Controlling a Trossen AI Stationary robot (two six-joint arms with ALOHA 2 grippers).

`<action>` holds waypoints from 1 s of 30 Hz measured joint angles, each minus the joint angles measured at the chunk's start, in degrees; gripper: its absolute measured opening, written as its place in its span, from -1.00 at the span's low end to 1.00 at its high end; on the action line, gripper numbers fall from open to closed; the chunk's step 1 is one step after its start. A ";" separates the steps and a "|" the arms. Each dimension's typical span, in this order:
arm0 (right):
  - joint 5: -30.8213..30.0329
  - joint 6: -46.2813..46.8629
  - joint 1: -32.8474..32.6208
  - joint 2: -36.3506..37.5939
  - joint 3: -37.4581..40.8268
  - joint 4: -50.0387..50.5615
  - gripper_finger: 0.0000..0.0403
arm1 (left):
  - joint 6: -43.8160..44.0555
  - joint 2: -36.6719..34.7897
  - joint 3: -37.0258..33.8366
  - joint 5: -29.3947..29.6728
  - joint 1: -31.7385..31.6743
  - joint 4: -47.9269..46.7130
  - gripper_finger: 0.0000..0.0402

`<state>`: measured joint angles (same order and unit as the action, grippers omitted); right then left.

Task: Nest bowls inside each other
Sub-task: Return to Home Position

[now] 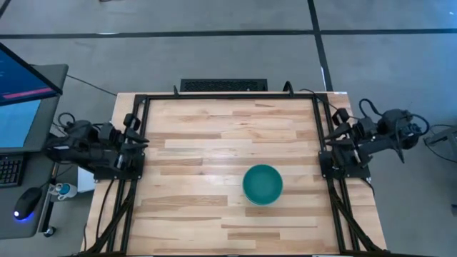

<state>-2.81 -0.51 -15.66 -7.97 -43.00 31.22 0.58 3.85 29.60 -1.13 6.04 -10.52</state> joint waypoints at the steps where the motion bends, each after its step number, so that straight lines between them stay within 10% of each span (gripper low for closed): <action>1: -0.02 0.01 0.00 1.01 1.10 0.02 -0.54 | -0.02 -1.18 -1.15 0.60 0.00 0.02 -0.73; 30: -0.24 1.53 0.04 7.83 13.50 -3.19 -0.54 | 1.06 -3.67 -18.47 0.93 -0.01 12.76 -0.73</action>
<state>-3.05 1.02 -15.62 -0.14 -29.50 28.02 1.64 0.19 11.13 -0.21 6.03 2.24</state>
